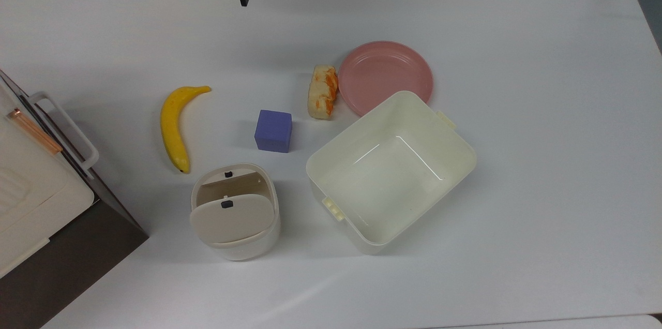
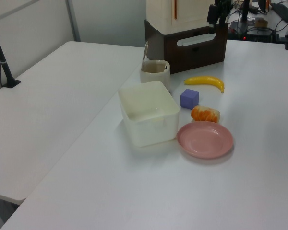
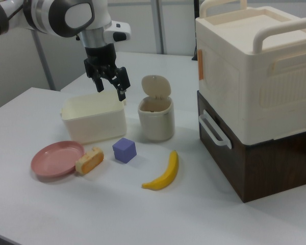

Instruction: Close the trash can

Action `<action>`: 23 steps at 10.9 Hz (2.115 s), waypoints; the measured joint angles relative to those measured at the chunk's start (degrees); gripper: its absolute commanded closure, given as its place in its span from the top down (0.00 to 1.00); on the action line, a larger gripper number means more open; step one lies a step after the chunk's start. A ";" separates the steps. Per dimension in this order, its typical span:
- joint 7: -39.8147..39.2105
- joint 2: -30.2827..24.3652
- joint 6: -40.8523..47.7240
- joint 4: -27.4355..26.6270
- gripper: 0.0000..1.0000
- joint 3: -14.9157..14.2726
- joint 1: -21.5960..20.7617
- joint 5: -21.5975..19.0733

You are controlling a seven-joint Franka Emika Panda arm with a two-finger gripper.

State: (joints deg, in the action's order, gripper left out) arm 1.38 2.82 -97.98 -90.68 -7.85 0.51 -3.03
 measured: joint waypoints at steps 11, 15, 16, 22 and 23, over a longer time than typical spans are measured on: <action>-0.34 0.00 0.00 0.00 0.98 0.01 -0.01 0.00; -0.67 0.00 0.00 0.00 0.98 0.01 -0.01 0.00; -0.68 0.00 0.00 0.00 0.98 0.01 -0.01 0.00; -0.75 0.00 0.00 0.00 1.00 0.01 -0.01 0.00; -0.75 0.00 0.00 0.00 1.00 0.01 -0.01 0.00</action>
State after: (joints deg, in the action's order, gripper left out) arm 0.62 2.82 -97.98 -90.68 -7.84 0.50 -3.03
